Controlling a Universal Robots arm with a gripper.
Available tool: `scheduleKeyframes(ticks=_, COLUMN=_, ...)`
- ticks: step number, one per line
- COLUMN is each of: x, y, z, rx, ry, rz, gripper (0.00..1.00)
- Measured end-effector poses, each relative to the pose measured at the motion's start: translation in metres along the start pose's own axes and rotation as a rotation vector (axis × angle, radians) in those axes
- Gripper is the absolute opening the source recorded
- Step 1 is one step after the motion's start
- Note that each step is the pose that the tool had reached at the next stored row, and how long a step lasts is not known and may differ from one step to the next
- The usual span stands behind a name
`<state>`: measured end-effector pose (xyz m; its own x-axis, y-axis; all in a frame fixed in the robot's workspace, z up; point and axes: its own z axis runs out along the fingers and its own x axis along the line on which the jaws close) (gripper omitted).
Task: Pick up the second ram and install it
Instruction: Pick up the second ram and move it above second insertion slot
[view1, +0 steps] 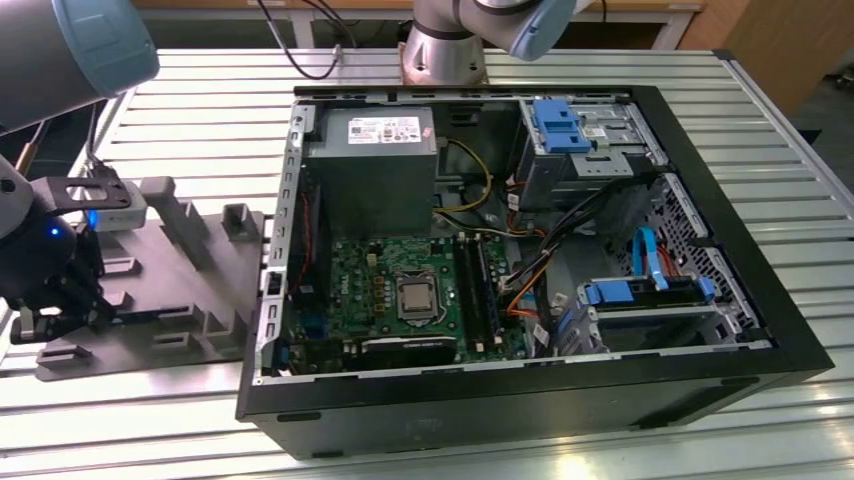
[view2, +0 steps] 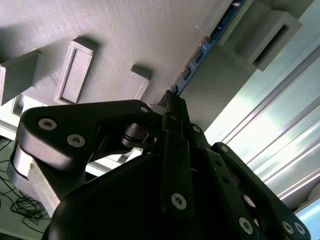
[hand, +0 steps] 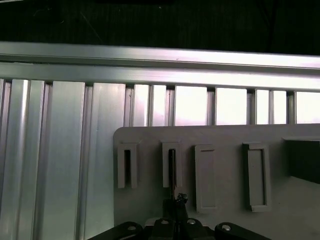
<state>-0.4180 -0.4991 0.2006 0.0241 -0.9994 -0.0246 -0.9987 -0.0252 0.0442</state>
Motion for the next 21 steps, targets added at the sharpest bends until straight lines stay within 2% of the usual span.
scheduleKeyframes(ticks=21, x=-0.0003, y=0.0005, z=-0.012, rx=-0.0001, ry=0.0001, rz=0.0, gripper=0.12)
